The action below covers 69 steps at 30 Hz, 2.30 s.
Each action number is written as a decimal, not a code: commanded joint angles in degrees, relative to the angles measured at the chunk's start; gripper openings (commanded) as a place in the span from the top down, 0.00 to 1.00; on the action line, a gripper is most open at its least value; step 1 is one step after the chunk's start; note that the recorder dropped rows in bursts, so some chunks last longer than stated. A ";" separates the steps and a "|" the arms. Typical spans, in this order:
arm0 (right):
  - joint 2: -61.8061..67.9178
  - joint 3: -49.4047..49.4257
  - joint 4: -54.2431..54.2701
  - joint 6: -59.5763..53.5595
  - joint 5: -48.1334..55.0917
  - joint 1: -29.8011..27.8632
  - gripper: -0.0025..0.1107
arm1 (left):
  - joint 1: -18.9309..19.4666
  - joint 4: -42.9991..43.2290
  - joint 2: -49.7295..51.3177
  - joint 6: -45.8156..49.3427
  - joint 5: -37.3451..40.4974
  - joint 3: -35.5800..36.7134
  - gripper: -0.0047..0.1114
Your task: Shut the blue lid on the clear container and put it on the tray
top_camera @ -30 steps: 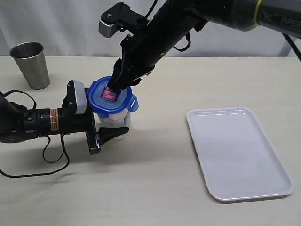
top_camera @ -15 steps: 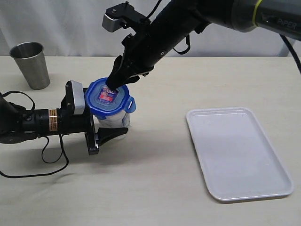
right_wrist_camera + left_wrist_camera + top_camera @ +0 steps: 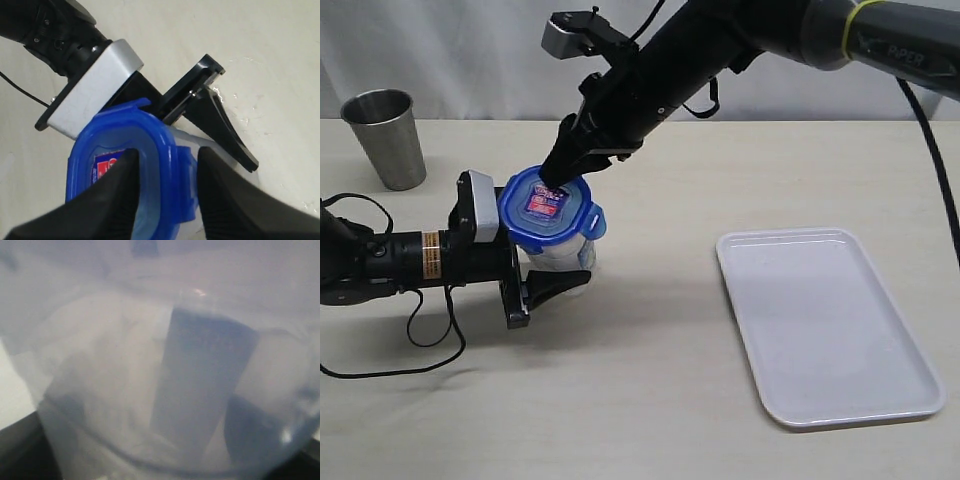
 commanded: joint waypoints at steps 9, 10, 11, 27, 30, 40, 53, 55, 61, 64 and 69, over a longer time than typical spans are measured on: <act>1.22 -3.88 -25.86 12.92 0.31 0.74 0.58 | -1.10 -1.78 -0.15 -3.95 0.93 -0.05 0.96; 0.71 -3.88 -25.86 12.92 0.46 0.74 0.58 | -1.10 -2.01 -0.15 -4.69 0.93 -0.05 0.96; 0.17 -3.88 -25.66 12.92 0.46 0.74 0.58 | -1.10 -2.12 -0.15 -5.01 0.93 -0.05 0.96; -10.71 -3.88 -12.41 8.00 2.50 0.87 0.58 | -1.10 -2.49 -0.15 -4.90 0.93 -0.05 0.96; -12.08 -3.16 -14.38 23.15 2.95 0.73 0.58 | -1.10 -3.08 -0.15 -4.76 0.93 -0.05 0.96; -19.32 14.97 -13.44 29.66 -13.20 0.73 0.58 | -0.49 -3.52 -0.15 -4.76 0.93 -0.05 0.96; -26.10 40.73 12.62 22.39 -37.66 -1.06 0.58 | 2.10 -3.37 -0.15 -4.76 0.14 -0.05 0.96; -24.82 40.75 19.67 16.99 -36.01 -1.06 0.58 | 2.10 -3.24 -0.15 -5.14 0.13 -0.05 0.96; -21.22 40.64 27.52 10.40 -35.96 -1.06 0.58 | 2.10 -2.83 -0.15 -5.14 0.13 -0.05 0.96; -20.34 40.53 27.52 10.40 -36.77 -1.06 0.58 | 2.10 -2.52 -0.15 -5.14 -0.12 -0.05 0.96; -19.61 40.53 28.24 9.52 -38.50 -1.06 0.58 | 2.10 -2.28 -0.15 -5.14 -0.12 -0.05 0.96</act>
